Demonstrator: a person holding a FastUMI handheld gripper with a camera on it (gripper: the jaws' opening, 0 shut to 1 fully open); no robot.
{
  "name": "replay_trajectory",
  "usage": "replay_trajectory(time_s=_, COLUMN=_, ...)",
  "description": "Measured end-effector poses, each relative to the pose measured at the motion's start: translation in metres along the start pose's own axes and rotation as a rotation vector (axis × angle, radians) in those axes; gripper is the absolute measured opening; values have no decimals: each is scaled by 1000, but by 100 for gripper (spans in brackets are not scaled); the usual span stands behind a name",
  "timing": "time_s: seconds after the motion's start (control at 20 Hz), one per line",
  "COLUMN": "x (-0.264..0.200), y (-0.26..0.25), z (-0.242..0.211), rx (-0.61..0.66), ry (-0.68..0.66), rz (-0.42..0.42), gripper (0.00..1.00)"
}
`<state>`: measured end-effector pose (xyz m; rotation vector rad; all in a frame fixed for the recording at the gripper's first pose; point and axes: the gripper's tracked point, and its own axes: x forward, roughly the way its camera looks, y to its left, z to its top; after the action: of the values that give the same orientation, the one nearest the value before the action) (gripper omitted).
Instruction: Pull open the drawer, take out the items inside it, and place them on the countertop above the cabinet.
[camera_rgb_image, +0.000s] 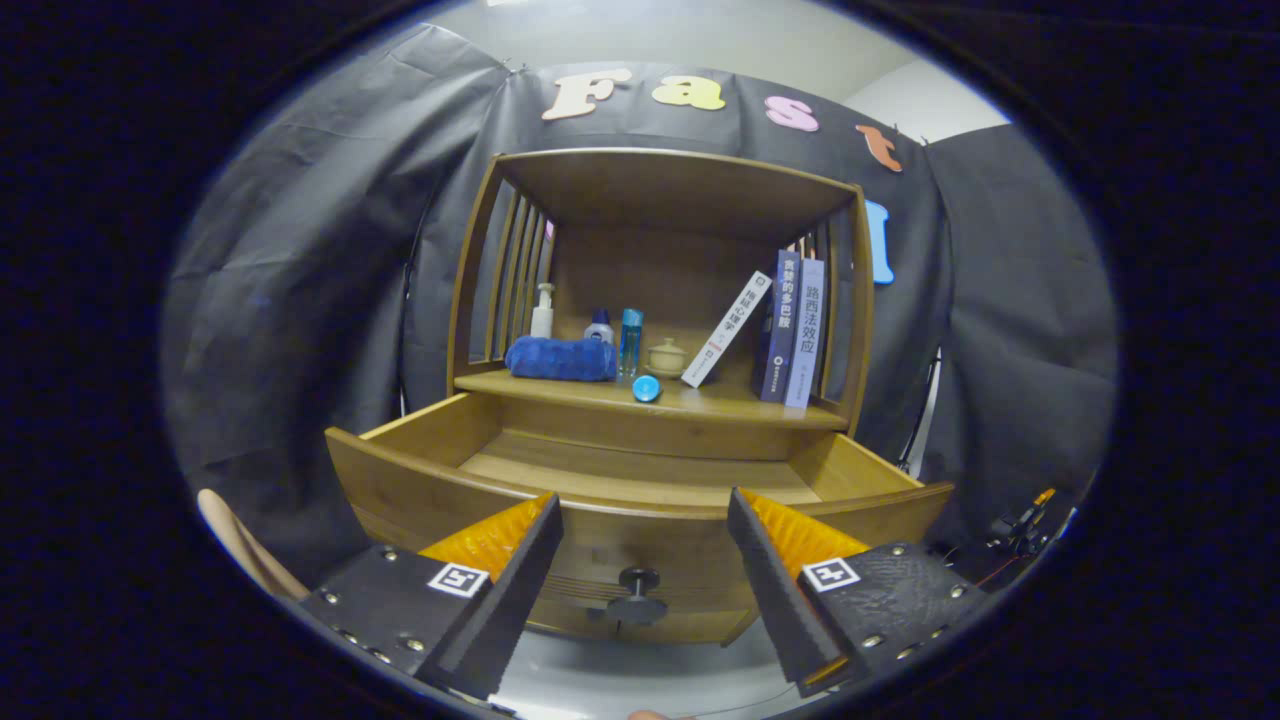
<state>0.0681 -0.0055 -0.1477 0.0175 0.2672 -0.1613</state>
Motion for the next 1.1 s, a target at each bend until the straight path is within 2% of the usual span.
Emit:
replay_trajectory(time_s=0.3, x=19, y=-4, z=-22, rx=15, ry=88, rz=-21, gripper=97)
replay_trajectory(time_s=0.35, x=18, y=-3, z=-14, rx=21, ry=55, rz=-19, gripper=98)
replay_trajectory(time_s=0.75, x=31, y=-1, z=-17, rx=-46, ry=57, rz=-45, gripper=97)
replay_trajectory(time_s=1.1, x=72, y=0, z=-5, rx=-56, ry=55, rz=-40, gripper=98)
